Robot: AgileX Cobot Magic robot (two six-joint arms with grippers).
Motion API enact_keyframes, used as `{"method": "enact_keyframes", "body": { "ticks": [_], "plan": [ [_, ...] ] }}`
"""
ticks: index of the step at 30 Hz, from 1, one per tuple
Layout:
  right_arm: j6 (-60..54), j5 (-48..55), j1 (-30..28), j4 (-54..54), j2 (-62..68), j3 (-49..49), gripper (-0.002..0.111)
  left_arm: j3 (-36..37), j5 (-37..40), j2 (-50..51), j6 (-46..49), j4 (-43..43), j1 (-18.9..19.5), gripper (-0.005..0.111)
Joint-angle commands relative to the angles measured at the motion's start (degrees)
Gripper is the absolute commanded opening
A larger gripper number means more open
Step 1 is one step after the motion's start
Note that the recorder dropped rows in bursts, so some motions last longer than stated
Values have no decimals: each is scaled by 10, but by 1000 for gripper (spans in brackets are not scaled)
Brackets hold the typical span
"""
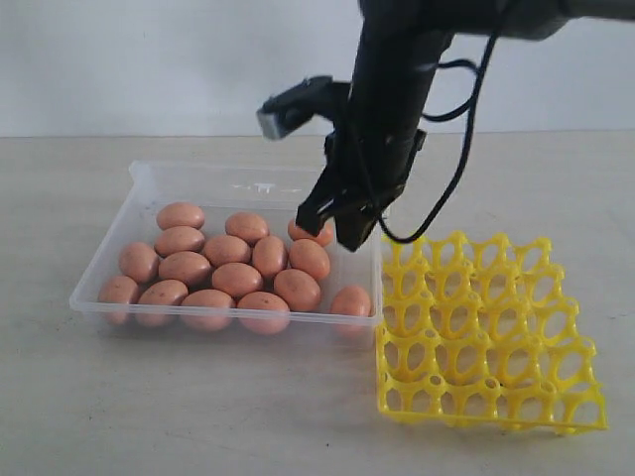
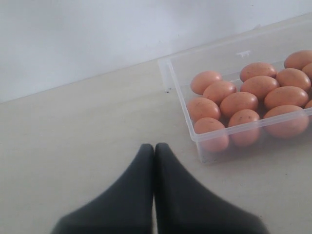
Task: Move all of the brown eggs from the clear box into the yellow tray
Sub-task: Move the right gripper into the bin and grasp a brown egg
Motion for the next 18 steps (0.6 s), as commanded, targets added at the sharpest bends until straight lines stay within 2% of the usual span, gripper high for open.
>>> {"method": "enact_keyframes", "body": {
  "ticks": [1, 4, 6, 11, 16, 18],
  "plan": [
    [-13, 4, 24, -19, 35, -5, 40, -1, -4, -1, 0, -4, -2, -4],
    [-17, -36, 36, -28, 52, -5, 63, -1, -4, -1, 0, -4, -2, -4],
    [-17, -76, 42, -33, 58, -5, 68, -1, -4, -1, 0, -4, -2, -4],
    [-20, -146, 46, -34, 70, -5, 67, -1, -4, -1, 0, -4, -2, -4],
    [-50, -154, 46, -19, 72, -5, 67, -1, -4, -1, 0, -4, -2, -4],
    [-63, -154, 46, -12, 72, -5, 63, -1, -4, -1, 0, -4, -2, -4]
  ]
}}
